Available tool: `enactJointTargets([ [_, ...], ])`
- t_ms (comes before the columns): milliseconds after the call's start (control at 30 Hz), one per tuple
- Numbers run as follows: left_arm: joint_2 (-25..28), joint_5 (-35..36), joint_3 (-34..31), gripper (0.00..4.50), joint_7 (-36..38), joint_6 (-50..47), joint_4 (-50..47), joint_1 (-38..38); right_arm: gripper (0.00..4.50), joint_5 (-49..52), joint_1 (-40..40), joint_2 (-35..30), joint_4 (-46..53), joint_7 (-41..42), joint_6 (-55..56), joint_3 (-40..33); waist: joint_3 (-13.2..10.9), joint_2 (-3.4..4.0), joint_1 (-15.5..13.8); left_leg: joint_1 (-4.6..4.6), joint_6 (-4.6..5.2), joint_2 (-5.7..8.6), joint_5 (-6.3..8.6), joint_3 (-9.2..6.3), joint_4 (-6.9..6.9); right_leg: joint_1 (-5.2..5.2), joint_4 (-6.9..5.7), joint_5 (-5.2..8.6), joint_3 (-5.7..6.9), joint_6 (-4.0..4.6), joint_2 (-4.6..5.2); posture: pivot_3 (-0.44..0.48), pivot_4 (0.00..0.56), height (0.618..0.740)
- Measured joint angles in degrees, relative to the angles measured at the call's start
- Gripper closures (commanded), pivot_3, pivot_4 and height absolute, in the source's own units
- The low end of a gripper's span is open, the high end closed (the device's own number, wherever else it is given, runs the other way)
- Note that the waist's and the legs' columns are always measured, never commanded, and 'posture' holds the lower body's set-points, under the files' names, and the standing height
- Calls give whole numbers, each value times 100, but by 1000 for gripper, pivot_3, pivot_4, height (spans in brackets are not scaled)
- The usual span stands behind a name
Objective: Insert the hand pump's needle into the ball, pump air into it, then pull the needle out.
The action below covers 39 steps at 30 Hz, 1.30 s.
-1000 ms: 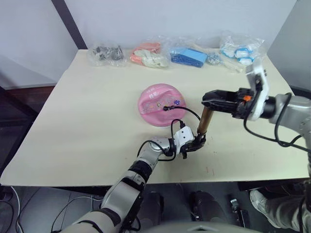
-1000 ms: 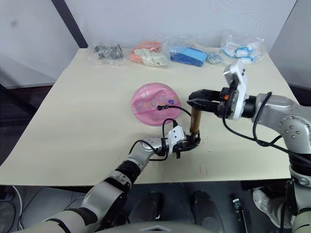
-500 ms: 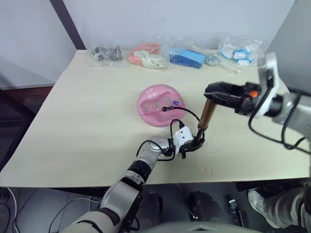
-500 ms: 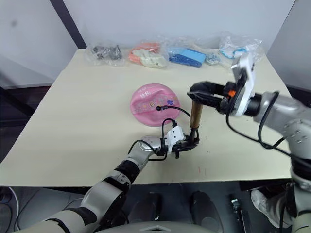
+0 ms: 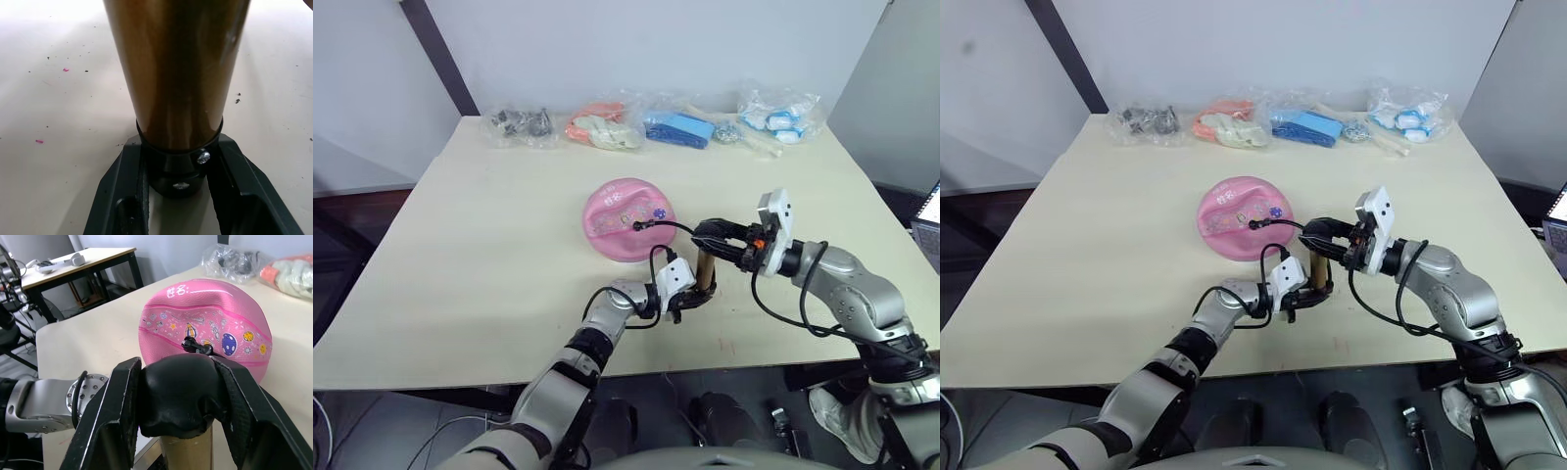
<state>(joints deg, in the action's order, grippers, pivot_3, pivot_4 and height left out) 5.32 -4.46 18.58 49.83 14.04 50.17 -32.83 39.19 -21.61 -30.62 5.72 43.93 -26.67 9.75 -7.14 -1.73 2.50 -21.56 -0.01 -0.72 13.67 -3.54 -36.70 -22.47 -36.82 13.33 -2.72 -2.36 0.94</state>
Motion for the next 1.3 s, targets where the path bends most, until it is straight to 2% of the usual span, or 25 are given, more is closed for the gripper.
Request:
enactJointTargets([
  [200,5,1,3,3385,6,-20,-114,48,2813,5,-88,-19,125,0,-222,-160,-8,12,-8,-10,0,2,0,-2,11,-13,1,1,1,2,-1,0,150,740],
  [233,6,3,0,3385,13,-18,-131,48,2813,135,-236,-139,250,-2,-505,-219,-29,28,-5,-16,0,4,0,4,9,-18,2,0,-5,0,2,0,150,740],
  [267,-13,10,1,3385,20,-3,-167,-9,2813,518,-687,-570,313,23,-1187,-347,-122,67,-18,-41,1,18,-3,11,0,-44,0,-6,-19,-5,11,0,150,740],
  [367,-15,19,0,3386,90,65,-199,-21,2813,989,-1169,-886,580,38,-1749,-630,-160,90,-32,-79,1,18,-3,8,-6,-76,-2,-18,-20,-26,8,0,150,740],
  [467,-38,18,2,3386,108,89,-188,-53,2813,1419,-1562,-1131,819,-28,-2220,-963,-162,88,-62,-132,1,19,-3,-4,-12,-112,-1,-22,-7,-26,8,0,150,740],
  [533,-52,19,1,3386,107,110,-164,-90,2813,1682,-1806,-1290,836,-179,-2567,-1131,-172,88,-74,-137,1,23,-2,2,-11,-115,0,-33,-13,-9,14,0,150,740],
  [700,-59,19,-9,3386,103,153,-8,-213,2813,2293,-2449,-1550,860,-651,-3217,-1568,-205,79,-77,-138,1,25,-2,2,-11,-116,3,-22,-13,-28,18,0,150,740],
  [800,-60,19,-11,3386,110,171,37,-230,2813,2360,-2345,-1466,981,-800,-3225,-1728,-204,77,-78,-135,1,24,-2,0,-11,-113,2,-22,-10,-28,16,0,150,740],
  [1000,-43,12,-11,3386,87,180,187,-258,2813,1954,-1413,-1138,1376,-764,-2334,-1704,-161,41,-60,-107,1,17,-2,0,-12,-91,1,-19,-8,-33,8,0,150,740],
  [1133,-28,-1,-13,3386,-24,177,270,-236,2813,1165,-654,-828,1292,-594,-1548,-984,-115,4,-21,-22,0,8,0,5,1,-20,6,1,-7,-5,7,0,150,740],
  [1300,-18,1,-25,3386,-62,156,283,-192,2813,345,-437,-374,643,-401,-923,-295,-59,8,-3,-11,1,5,0,6,15,-17,6,2,-8,-2,3,0,150,740],
])
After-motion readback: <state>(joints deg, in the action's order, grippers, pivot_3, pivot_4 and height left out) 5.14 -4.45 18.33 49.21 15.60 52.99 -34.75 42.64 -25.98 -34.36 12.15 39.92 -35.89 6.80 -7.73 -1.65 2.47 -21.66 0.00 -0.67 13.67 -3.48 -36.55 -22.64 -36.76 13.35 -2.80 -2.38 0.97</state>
